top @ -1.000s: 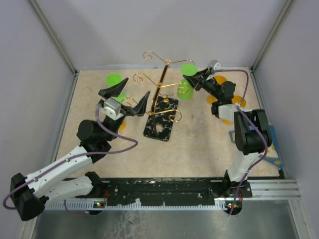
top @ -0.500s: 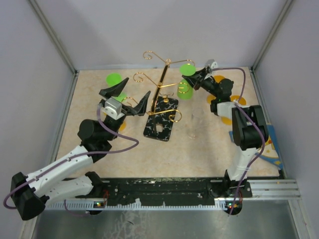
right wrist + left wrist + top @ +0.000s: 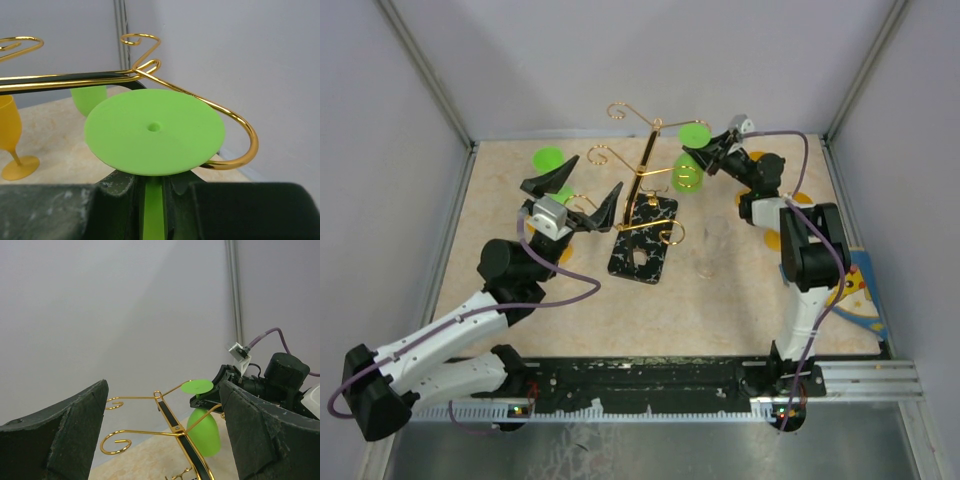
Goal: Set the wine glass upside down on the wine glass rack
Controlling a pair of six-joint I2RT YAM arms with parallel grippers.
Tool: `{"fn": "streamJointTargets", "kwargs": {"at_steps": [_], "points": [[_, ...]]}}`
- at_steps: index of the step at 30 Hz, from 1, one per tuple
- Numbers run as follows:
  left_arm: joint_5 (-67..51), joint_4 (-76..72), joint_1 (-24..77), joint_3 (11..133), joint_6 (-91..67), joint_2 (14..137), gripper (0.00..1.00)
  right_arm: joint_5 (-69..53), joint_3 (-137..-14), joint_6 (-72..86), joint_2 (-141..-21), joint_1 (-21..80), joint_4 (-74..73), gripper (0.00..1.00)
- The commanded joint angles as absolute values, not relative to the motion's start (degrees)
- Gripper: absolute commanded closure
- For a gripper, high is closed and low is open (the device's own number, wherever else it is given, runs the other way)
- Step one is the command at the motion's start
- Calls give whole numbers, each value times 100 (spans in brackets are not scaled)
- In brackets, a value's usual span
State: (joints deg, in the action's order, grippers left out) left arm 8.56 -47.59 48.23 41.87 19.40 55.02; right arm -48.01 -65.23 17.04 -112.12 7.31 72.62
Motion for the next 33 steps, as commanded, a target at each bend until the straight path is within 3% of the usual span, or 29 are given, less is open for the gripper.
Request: {"fn": "streamJointTargets", "kwargs": {"at_steps": [1, 33], "points": [[910, -4959, 4807, 4281, 2004, 5480, 2, -4945, -6876, 1817, -11317, 711, 7698, 100], [896, -5000, 4783, 4230, 2109, 5404, 2, -3885, -7248, 1037, -11364, 1063, 6678, 100]]}}
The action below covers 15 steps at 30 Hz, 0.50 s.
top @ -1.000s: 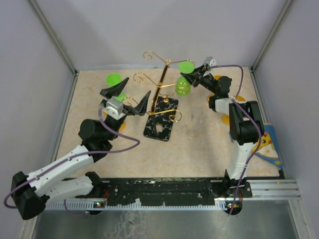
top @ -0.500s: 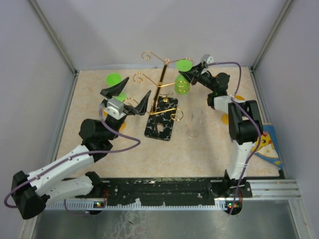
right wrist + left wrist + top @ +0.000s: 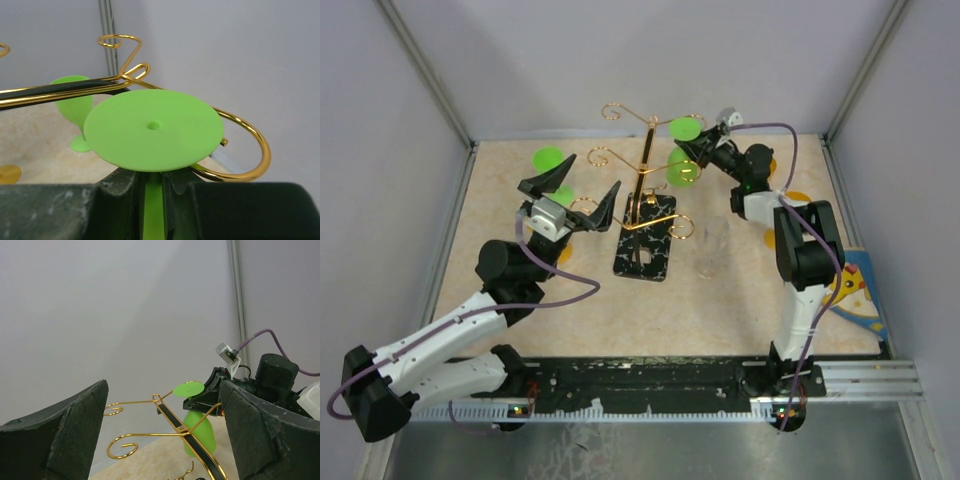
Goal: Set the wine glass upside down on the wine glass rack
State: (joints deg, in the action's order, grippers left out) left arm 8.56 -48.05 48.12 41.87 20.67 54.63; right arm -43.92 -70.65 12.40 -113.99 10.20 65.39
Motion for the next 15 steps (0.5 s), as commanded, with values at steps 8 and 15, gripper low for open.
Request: {"fn": "streamJointTargets", "kwargs": {"at_steps": [8, 15], "points": [[896, -5027, 4790, 4219, 2093, 5411, 2, -3755, -7206, 1017, -11355, 1088, 6809, 94], [905, -5035, 4785, 4207, 2090, 5405, 2, -3500, -7169, 1038, -11352, 1118, 6875, 90]]}}
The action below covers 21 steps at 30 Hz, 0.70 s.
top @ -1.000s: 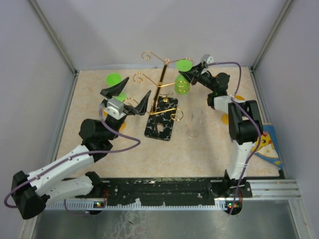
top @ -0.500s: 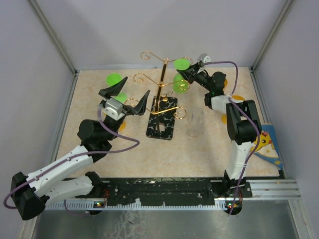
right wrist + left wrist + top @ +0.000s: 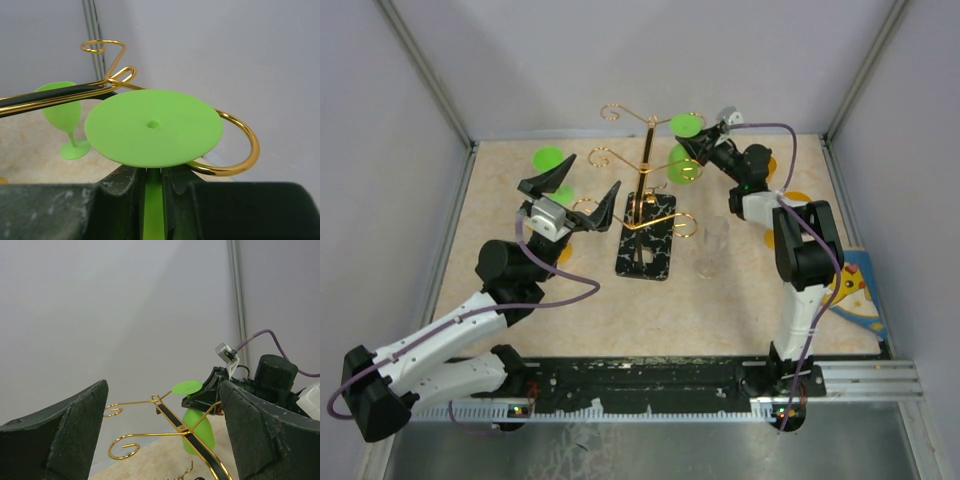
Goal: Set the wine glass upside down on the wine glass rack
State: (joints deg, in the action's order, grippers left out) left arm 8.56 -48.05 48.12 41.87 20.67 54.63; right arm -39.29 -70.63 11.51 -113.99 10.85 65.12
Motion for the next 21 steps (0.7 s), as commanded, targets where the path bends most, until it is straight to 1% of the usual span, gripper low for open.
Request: {"fn": "streamJointTargets", "kwargs": {"at_steps": [1, 7, 13, 17, 21], "points": [[905, -5036, 4789, 4210, 2089, 5412, 2, -3450, -7176, 1045, -11363, 1123, 6869, 89], [901, -5060, 4789, 4175, 2100, 5377, 2, -3198, -7280, 1041, -11367, 1195, 6658, 89], [923, -5067, 4790, 4115, 2116, 5291, 2, -2976, -7345, 946, -11364, 1278, 6513, 85], [932, -5069, 4790, 4090, 2127, 5249, 2, -2859, -7370, 886, -11368, 1338, 6486, 80], [945, -5077, 4788, 4059, 2146, 5227, 2, -2660, -7354, 803, -11362, 1362, 6546, 81]]}}
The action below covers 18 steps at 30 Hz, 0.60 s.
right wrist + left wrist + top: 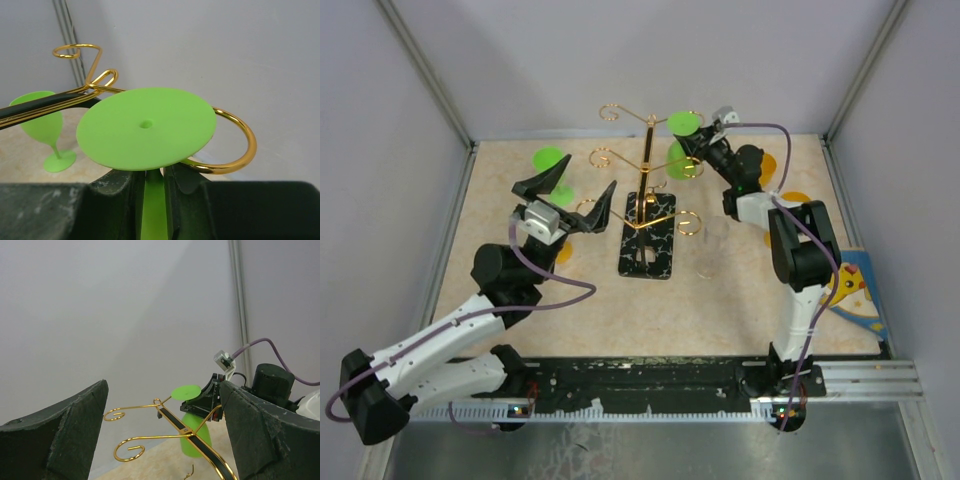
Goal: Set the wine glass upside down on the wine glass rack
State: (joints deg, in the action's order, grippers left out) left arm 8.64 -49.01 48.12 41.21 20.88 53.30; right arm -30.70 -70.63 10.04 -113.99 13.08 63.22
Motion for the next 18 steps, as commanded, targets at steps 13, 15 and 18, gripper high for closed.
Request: {"fn": "streamJointTargets", "kwargs": {"at_steps": [13, 15, 18], "points": [[924, -5112, 4785, 4062, 2145, 5248, 2, -2307, -7305, 1050, -11396, 1380, 6978, 82], [923, -5109, 4785, 4060, 2152, 5247, 2, -2331, -7350, 1078, -11412, 1378, 6913, 86], [923, -5102, 4789, 4056, 2153, 5232, 2, -2363, -7404, 1117, -11424, 1394, 6854, 91]]}}
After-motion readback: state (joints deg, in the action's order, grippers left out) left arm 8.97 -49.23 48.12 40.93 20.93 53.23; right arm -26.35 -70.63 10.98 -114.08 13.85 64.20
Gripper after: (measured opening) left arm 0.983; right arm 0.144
